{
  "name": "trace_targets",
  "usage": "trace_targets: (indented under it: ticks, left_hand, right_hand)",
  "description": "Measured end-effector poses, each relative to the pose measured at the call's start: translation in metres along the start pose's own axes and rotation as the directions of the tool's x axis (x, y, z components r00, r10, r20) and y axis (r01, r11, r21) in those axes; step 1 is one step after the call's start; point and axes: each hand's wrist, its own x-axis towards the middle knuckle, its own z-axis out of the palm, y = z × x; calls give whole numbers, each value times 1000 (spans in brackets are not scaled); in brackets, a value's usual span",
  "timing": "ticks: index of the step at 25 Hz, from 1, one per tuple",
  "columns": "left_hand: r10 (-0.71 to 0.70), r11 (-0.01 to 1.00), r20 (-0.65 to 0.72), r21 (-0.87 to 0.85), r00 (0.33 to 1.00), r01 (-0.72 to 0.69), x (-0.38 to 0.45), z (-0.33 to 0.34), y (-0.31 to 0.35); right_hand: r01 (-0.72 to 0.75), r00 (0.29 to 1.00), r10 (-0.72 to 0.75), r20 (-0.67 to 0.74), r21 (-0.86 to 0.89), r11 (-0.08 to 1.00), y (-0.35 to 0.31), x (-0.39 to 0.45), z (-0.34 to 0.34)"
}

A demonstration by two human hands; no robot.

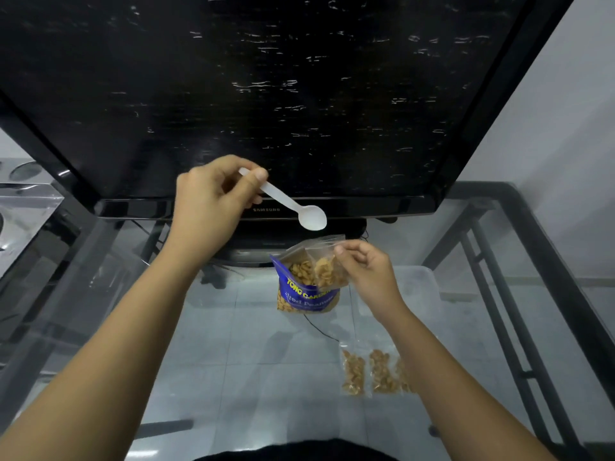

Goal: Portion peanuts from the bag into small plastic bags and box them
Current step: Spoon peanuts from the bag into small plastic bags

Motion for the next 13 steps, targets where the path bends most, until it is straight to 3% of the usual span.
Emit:
trace_targets:
  ticks: [3, 7, 10, 13]
  left_hand:
    - [-186, 958, -60, -232, 981, 168, -24, 0, -15]
    - [-445, 803, 25, -432, 895, 411, -93, 8, -66]
    - [-543, 757, 43, -408, 839, 511, -147, 17, -98]
    - [-548, 791, 18, -314, 836, 525, -187, 33, -121]
  right_hand:
    - [-33, 999, 33, -10, 7, 999, 9, -21, -14]
    - [-191, 981, 191, 17, -28, 981, 58, -64, -19]
    - [-352, 935, 354, 1, -118, 929, 106, -87, -6]
    - [-380, 922, 388, -13, -236, 894, 134, -90, 8]
